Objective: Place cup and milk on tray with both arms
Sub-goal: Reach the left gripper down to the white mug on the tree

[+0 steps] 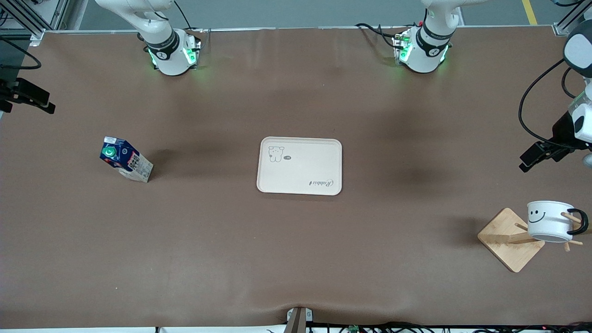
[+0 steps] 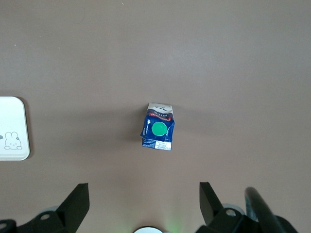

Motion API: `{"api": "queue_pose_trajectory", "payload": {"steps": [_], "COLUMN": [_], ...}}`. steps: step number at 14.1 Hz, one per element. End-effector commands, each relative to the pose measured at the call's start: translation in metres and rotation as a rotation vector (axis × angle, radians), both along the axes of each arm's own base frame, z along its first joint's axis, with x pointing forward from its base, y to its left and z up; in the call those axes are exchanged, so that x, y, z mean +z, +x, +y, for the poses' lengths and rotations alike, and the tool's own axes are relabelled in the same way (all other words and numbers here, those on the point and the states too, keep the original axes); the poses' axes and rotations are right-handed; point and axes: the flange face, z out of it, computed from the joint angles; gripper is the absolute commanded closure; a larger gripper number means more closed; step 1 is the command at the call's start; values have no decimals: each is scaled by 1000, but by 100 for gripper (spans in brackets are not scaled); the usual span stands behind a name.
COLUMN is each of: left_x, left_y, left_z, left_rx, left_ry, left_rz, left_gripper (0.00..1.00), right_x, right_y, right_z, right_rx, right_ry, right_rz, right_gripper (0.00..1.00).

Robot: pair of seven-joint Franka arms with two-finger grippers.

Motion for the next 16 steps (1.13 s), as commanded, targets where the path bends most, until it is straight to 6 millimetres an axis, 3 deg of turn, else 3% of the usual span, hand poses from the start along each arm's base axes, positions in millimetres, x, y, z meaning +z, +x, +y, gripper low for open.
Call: {"api": "queue_pose_trajectory", "payload": {"steps": [1,8,13,16], "left_x": [-17,-54,-84,-100], "left_y": [-22,-20,-3,5], "left_z": [8,18,22,23], "left_rx": [39,102,92,82], "left_ry": [-9,-36,-5,13], "left_rz": [-78,-253,-354,-401], "left_gripper": [0,7,9,17], "right_x": [4,2,1,1], "right_y": [2,3,3,3], "right_z": [-4,-3,-5,-6], "right_rx": [-16,-15,-19,-22], "right_ry": [-4,-4,-4,-4], "right_rz": [0,3,6,6], "right_gripper": [0,0,0,0]}}
